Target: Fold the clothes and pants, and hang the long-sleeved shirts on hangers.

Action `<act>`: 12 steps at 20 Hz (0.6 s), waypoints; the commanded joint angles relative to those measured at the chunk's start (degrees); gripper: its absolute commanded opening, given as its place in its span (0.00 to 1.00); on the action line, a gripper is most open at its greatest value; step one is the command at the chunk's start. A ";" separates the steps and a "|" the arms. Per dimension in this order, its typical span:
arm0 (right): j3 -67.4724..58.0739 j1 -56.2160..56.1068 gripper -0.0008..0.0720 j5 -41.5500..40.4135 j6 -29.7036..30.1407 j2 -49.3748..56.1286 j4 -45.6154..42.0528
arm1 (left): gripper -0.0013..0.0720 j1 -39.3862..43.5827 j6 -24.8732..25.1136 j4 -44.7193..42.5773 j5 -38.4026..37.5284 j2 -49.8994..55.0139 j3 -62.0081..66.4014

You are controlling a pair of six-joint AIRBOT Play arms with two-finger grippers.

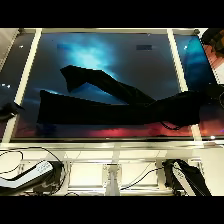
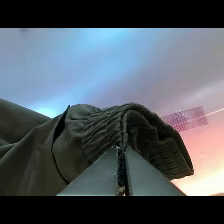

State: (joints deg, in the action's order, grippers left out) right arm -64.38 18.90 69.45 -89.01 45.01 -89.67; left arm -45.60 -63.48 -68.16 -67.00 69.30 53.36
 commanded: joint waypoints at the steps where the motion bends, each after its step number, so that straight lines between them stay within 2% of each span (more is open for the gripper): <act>1: -0.02 0.00 0.04 -0.02 0.04 0.04 -0.48 | 0.85 -0.22 -5.29 -0.15 9.60 -0.42 -11.63; 2: -0.02 0.00 0.04 -0.02 0.04 0.04 -0.59 | 0.73 -0.20 -5.38 -0.15 9.81 -0.09 -13.03; 3: -0.02 0.00 0.04 -0.07 0.04 0.04 -0.61 | 0.67 -0.22 -5.38 -0.15 9.46 0.39 -13.92; 6: -0.02 0.00 0.04 -0.17 0.07 0.04 -0.59 | 0.67 -0.22 -5.22 2.03 9.35 2.89 -14.29; 12: -0.02 0.00 0.04 -0.72 0.04 0.04 -0.63 | 0.67 -0.15 -1.18 17.00 16.15 8.39 -14.29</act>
State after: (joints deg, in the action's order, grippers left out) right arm -64.38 18.90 69.19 -88.99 45.01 -90.26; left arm -45.80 -66.81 -57.43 -55.02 75.24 39.51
